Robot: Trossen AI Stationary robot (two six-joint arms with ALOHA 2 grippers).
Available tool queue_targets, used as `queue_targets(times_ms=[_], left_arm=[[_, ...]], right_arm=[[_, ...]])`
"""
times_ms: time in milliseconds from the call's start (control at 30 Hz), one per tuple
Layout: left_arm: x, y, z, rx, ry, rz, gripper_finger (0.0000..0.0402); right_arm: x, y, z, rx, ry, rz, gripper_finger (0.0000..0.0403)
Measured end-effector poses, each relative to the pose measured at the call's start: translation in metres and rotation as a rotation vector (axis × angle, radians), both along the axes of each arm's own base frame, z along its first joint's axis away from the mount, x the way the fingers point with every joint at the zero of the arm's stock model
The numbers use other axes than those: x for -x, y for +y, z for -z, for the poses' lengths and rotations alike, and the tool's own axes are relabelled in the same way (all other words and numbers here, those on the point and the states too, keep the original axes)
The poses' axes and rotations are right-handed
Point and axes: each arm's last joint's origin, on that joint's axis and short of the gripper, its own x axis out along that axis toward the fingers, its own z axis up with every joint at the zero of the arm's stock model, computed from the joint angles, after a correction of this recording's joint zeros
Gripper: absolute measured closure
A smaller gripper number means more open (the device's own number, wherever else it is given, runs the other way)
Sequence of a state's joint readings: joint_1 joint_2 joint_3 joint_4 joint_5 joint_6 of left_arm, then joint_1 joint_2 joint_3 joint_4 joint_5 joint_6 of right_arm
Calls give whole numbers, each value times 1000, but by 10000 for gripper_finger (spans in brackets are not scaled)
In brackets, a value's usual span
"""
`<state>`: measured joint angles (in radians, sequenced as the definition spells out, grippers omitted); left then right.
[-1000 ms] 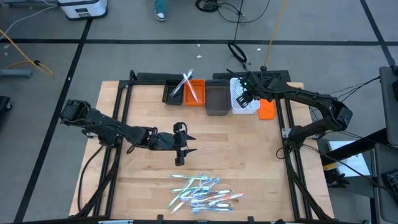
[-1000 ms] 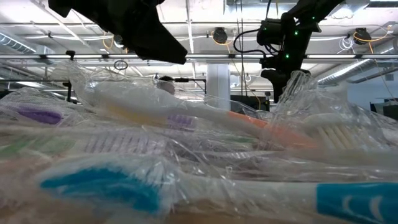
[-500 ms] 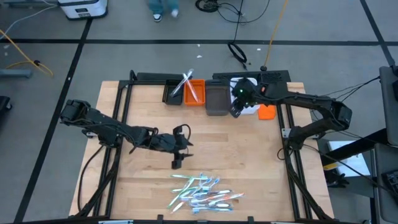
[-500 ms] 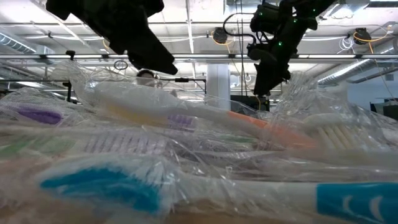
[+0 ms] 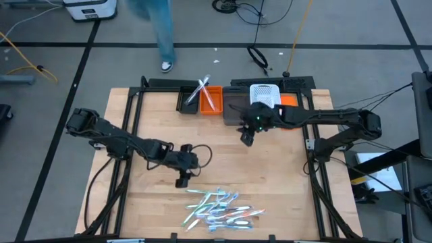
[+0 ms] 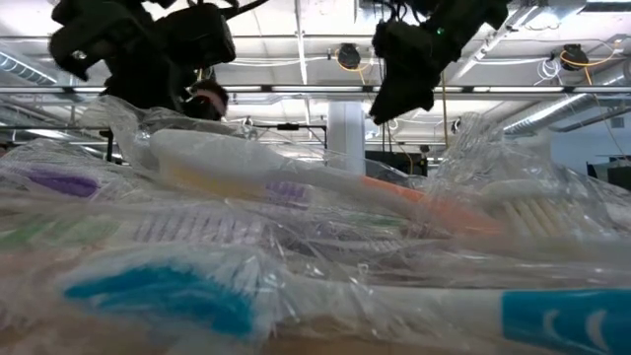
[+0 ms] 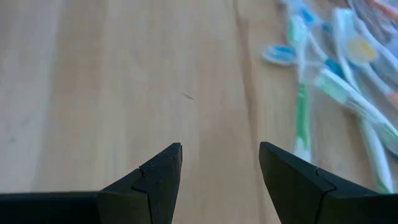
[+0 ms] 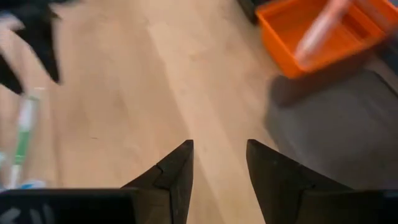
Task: Pick & Place Toothbrushes
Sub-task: Put the green toothbrush into the white bin
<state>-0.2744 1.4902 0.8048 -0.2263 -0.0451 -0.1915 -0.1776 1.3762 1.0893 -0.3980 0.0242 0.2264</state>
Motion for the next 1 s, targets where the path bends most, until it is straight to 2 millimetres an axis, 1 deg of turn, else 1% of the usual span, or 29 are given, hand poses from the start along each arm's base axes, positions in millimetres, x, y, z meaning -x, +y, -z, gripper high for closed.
queue_targets(times_ms=[100,167,233,433,533,633,867,1000], left_arm=[[2,-8,10,-13,51,25,183],[-3,-14,13,-3,27,29,183],[-4,-19,20,-6,42,41,183],[-9,-31,38,13,54,64,183],[-9,-34,43,39,80,69,183],[-12,-38,45,72,62,73,183],[-13,-47,43,114,20,102,183],[-11,-52,43,131,25,98,183]], right_arm=[[-5,14,-3,6,-42,-48,264],[-8,22,-5,11,-73,-76,264],[-10,30,-7,16,-94,-101,264],[-11,46,-6,97,-93,-75,264],[-10,50,1,115,-98,-72,264],[-9,52,11,114,-109,-76,264],[-5,52,32,112,-149,-71,264],[-4,52,38,112,-166,-70,264]])
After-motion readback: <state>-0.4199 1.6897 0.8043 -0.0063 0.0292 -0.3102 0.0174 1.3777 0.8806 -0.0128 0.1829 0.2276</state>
